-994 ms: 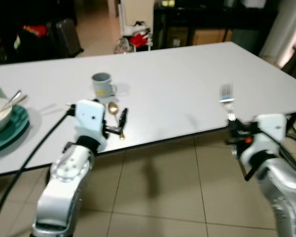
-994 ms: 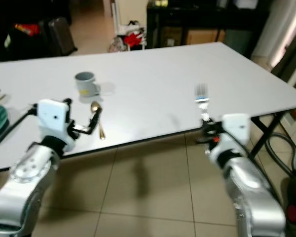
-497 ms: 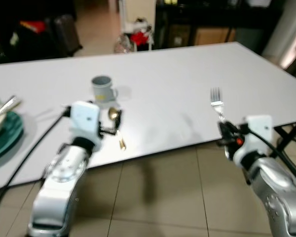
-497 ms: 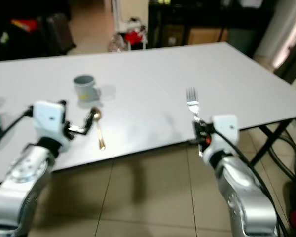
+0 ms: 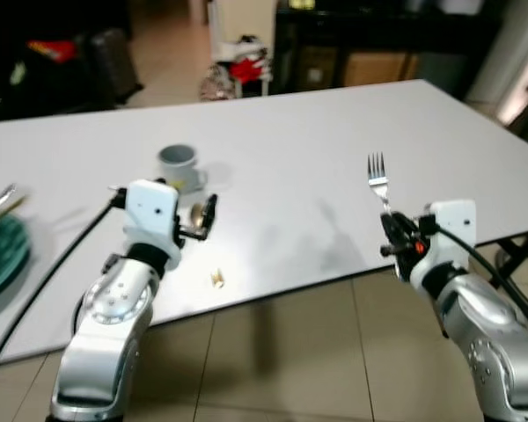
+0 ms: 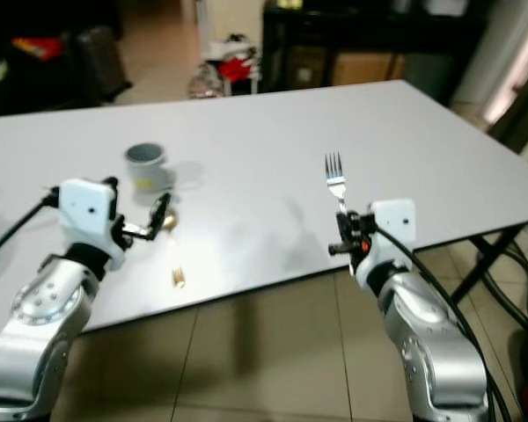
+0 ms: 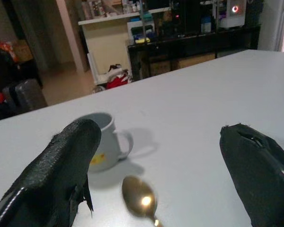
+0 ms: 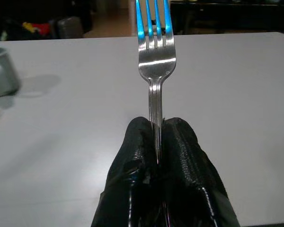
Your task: Setting the table
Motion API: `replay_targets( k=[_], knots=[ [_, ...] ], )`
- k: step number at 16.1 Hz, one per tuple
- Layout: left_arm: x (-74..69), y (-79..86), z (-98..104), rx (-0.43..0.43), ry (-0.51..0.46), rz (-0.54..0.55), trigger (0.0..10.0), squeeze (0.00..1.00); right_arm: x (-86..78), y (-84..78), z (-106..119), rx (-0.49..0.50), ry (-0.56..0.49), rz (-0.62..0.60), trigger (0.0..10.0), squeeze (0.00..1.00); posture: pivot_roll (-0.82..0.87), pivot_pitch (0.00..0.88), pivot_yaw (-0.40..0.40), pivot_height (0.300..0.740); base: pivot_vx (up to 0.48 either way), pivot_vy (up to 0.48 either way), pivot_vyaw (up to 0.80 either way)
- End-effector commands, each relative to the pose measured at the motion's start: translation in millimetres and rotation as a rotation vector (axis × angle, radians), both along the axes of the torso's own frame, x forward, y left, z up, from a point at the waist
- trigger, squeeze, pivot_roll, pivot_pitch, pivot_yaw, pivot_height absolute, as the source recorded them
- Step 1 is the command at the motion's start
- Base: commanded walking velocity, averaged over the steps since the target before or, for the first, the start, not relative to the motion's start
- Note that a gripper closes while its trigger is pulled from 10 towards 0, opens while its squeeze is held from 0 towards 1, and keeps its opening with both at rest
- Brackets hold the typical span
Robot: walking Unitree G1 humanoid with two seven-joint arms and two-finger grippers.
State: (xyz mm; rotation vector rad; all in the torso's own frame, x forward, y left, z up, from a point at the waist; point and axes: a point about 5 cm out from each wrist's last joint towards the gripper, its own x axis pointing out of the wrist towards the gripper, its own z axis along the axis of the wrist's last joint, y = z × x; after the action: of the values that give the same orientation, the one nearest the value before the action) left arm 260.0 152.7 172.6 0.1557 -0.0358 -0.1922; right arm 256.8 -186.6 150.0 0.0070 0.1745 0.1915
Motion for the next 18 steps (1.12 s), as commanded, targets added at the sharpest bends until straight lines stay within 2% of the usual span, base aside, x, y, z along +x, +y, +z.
replay_targets(
  k=[1,5,10,13,14,16,18],
  knots=[
    [0.4,-5.9,0.3,-0.002,-0.002,-0.021,10.0,0.48,3.2,-8.6,0.6,-0.015,0.003,-0.02,10.0,0.0,-0.08,0.0,0.01,0.74,0.285,0.0,0.0],
    [0.1,-5.6,0.5,0.002,-0.002,-0.024,10.0,0.47,14.4,-12.1,2.3,-0.025,0.005,-0.011,10.0,0.0,-0.08,0.0,0.008,0.74,0.286,0.0,0.0],
    [0.1,-6.6,-0.5,0.018,0.007,-0.04,10.0,0.47,32.7,-12.3,-0.1,-0.063,0.044,0.088,10.0,0.0,-0.07,0.0,0.024,0.74,0.285,0.0,0.0],
    [-2.7,-1.9,-2.7,0.061,0.022,-0.106,10.0,0.44,47.1,-18.3,-3.6,-0.044,0.093,0.141,10.0,0.0,-0.08,0.0,0.037,0.74,0.0,0.0,0.0],
    [-1.9,-2.5,-3.5,0.073,0.024,-0.153,10.0,0.45,57.0,-28.2,-5.3,-0.038,0.116,0.138,10.0,0.0,-0.06,0.0,0.027,0.74,0.0,0.0,0.0],
    [-2.1,-2.1,-2.2,0.084,0.025,-0.192,10.0,0.45,64.8,-34.2,-6.5,-0.017,0.142,0.134,10.0,0.0,-0.06,0.0,0.033,0.74,0.0,0.0,0.0],
    [-1.6,1.4,-2.1,0.104,0.045,-0.258,10.0,0.45,76.0,-40.7,-11.6,-0.019,0.239,0.133,10.0,0.0,-0.06,0.009,0.041,0.74,0.0,0.0,0.0]
  ],
)
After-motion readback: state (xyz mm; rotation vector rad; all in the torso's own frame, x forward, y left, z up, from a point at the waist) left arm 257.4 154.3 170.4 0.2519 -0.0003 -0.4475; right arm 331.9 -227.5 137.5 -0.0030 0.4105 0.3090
